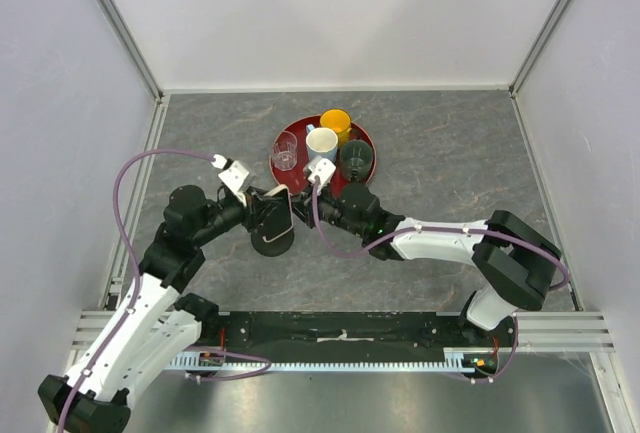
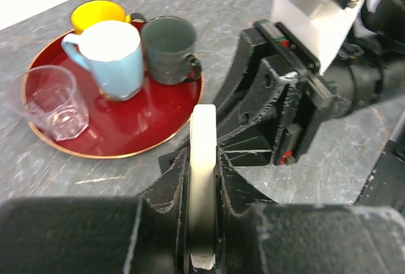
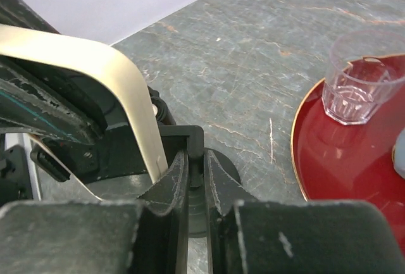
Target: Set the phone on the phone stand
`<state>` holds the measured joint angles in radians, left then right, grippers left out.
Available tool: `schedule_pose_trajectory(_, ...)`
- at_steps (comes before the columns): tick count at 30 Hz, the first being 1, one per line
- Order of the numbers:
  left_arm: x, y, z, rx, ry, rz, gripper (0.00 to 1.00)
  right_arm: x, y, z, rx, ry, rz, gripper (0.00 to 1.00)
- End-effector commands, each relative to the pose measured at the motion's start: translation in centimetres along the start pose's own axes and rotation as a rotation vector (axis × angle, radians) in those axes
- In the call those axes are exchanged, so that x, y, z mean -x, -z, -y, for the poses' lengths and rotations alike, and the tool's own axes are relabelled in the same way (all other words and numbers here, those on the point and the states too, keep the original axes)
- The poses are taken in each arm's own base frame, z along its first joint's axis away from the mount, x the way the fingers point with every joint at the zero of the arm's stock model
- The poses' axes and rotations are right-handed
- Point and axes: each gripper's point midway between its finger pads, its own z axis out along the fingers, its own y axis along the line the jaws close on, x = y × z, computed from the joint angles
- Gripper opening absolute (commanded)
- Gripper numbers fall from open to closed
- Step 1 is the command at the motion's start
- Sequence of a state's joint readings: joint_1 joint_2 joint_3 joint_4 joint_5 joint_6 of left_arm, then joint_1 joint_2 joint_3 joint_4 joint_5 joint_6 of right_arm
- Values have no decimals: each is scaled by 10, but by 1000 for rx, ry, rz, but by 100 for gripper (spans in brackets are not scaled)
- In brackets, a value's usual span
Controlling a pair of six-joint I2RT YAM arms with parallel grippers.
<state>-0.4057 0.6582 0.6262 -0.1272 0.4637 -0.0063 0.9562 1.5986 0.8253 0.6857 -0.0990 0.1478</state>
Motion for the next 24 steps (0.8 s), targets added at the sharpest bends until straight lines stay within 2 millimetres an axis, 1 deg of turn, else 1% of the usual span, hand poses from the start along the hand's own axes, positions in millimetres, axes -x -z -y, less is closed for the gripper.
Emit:
schedule_pose_trajectory(1, 13, 30, -55, 358, -48, -21, 2, 10, 20, 84, -517, -79, 45, 0)
schedule_pose_trajectory(3, 9, 34, -59, 386, -67, -42, 2, 12, 24, 91, -592, -104, 53, 0)
schedule_pose_trajectory(4, 8, 39, -66, 443, -71, -52, 2, 8, 26, 92, -620, -96, 31, 0)
schedule_pose_trajectory(5, 10, 42, -68, 468, -86, -47, 2, 15, 31, 100, -695, -93, 47, 0)
schedule_pose_trajectory(6, 13, 48, -71, 502, -93, -30, 2, 17, 33, 100, -724, -86, 45, 0)
schedule_pose_trajectory(7, 18, 53, -75, 539, -108, -12, 2, 10, 35, 102, -753, -71, 10, 0)
schedule_pose_trajectory(8, 21, 55, -74, 544, -129, -1, 2, 18, 36, 105, -787, -69, 18, 0)
schedule_pose_trajectory(9, 20, 58, -77, 565, -135, 9, 2, 17, 36, 106, -799, -78, 13, 0)
schedule_pose_trajectory(10, 29, 63, -77, 581, -142, 52, 2, 14, 36, 105, -801, -78, -7, 0)
schedule_pose_trajectory(11, 33, 66, -78, 589, -145, 71, 2, 16, 36, 103, -798, -85, -5, 0)
schedule_pose_trajectory(13, 35, 68, -83, 622, -158, 77, 2, 11, 35, 95, -795, -83, -27, 0)
schedule_pose_trajectory(14, 36, 68, -86, 636, -165, 67, 2, 12, 35, 93, -801, -80, -27, 0)
schedule_pose_trajectory(15, 35, 68, -90, 656, -170, 48, 2, 13, 36, 92, -817, -82, -26, 0)
schedule_pose_trajectory(16, 29, 70, -98, 707, -174, 12, 2, 11, 37, 91, -820, -98, -32, 0)
schedule_pose_trajectory(17, 29, 73, -103, 742, -169, 6, 2, 12, 36, 89, -815, -106, -28, 0)
schedule_pose_trajectory(19, 29, 73, -106, 764, -162, 4, 2, 11, 33, 81, -808, -101, -34, 0)
schedule_pose_trajectory(20, 27, 73, -109, 780, -144, 2, 2, 15, 32, 79, -816, -105, -26, 0)
schedule_pose_trajectory(22, 29, 81, -117, 865, -116, -1, 2, 9, 32, 75, -819, -121, -36, 0)
schedule_pose_trajectory(23, 30, 81, -119, 883, -93, -3, 2, 4, 33, 73, -817, -159, -32, 0)
schedule_pose_trajectory(24, 29, 83, -121, 909, -94, -10, 2, 3, 34, 71, -810, -171, -29, 0)
